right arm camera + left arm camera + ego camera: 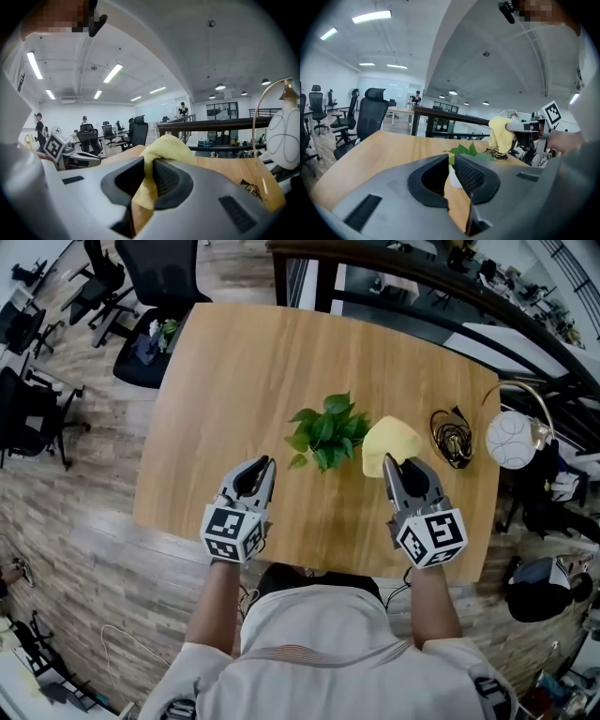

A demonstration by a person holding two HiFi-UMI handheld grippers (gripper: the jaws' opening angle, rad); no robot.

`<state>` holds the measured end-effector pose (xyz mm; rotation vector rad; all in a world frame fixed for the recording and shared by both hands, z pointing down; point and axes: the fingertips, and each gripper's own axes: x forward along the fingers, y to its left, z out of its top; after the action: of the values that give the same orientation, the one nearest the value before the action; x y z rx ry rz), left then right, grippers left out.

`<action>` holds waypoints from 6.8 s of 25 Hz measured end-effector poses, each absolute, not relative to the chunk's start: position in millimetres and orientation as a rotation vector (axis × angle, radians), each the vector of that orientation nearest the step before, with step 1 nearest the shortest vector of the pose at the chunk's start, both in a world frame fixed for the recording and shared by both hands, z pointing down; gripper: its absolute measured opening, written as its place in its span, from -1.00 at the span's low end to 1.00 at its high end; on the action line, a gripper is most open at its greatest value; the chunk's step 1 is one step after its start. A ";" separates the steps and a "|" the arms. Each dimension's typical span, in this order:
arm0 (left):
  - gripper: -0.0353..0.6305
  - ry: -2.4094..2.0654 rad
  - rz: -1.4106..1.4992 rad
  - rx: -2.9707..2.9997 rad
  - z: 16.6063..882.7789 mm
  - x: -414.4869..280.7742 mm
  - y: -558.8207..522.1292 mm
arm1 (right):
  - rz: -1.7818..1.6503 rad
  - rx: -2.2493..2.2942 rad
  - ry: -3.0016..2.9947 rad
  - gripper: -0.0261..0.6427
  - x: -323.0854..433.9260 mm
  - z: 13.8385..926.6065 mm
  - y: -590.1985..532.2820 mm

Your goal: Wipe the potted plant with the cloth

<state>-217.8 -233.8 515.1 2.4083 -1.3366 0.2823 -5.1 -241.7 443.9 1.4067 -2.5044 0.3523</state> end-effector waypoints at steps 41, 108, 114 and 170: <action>-0.71 -1.157 0.358 2.224 620.6 -132.9 -290.0 | 0.515 0.996 -2.522 -0.63 -56.9 522.7 -287.7; -0.71 -1.149 0.374 2.258 618.8 -123.2 -294.4 | 0.339 1.031 -2.202 -0.62 34.5 606.2 -411.6; -0.71 -1.157 0.371 2.263 618.5 -123.6 -293.8 | 0.241 1.144 -2.312 -0.62 35.6 536.4 -414.9; -0.46 -1.308 0.254 2.461 491.1 -186.9 -254.2 | 0.248 1.428 -2.525 -0.62 26.8 401.1 -285.2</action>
<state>-186.9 -254.2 491.1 2.4613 -1.3079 0.2543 26.8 -285.2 401.1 1.4276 -2.5252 0.2481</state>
